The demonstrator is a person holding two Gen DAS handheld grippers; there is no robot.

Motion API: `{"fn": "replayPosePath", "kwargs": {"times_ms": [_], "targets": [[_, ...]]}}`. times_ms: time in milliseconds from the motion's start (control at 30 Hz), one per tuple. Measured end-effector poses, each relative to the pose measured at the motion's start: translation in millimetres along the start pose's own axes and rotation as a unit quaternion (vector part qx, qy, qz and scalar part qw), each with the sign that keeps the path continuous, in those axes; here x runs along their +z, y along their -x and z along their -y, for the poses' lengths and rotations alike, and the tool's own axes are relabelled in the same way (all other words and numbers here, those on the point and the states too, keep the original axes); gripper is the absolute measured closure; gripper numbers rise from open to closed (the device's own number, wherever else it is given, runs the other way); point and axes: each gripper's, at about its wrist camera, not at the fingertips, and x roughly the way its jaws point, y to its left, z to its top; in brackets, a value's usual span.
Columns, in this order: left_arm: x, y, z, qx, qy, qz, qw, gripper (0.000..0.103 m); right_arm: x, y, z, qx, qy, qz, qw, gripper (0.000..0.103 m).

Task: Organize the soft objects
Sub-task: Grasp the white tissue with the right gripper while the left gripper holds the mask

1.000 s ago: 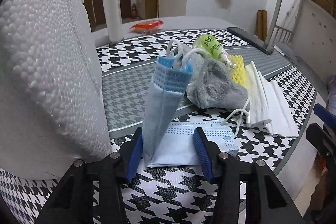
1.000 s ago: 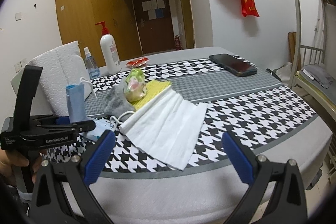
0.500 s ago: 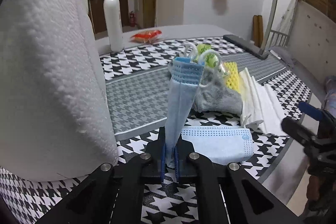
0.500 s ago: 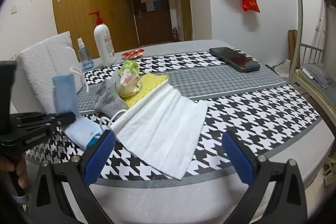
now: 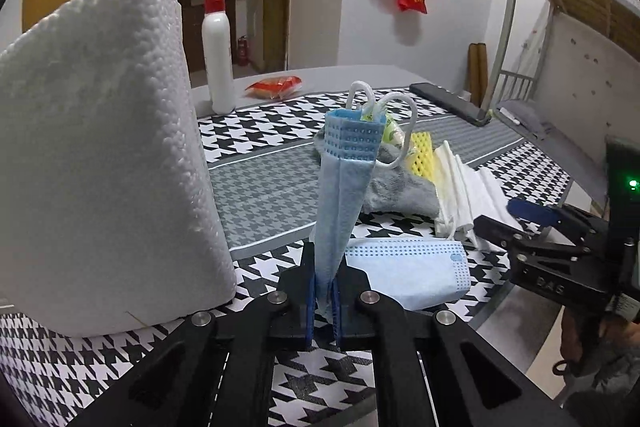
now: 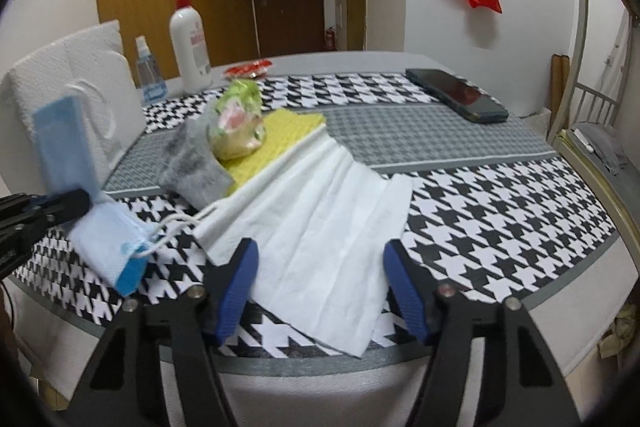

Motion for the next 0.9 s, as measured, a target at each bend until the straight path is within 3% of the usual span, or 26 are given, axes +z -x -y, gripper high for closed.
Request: {"fn": "replayPosePath", "kwargs": {"times_ms": [100, 200, 433, 567, 900], "targets": [[-1, 4, -1, -0.004, 0.0, 0.004, 1.0, 0.096, 2, 0, -3, -0.004, 0.007, -0.006, 1.0, 0.037], [-2, 7, 1, -0.006, -0.005, 0.009, 0.9999, 0.096, 2, -1, -8, -0.013, 0.021, -0.007, 1.0, 0.047], [-6, 12, -3, -0.008, 0.0, 0.012, 0.9999, 0.096, 6, -1, -7, -0.007, 0.013, -0.014, 1.0, 0.091], [-6, 17, -3, -0.008, -0.003, 0.016, 0.9998, 0.096, 9, 0, 2, 0.013, -0.013, -0.017, 1.0, 0.097], [-7, 37, -7, -0.002, 0.004, 0.035, 0.9994, 0.096, 17, 46, 5, 0.007, -0.012, 0.041, 0.999, 0.097]]}}
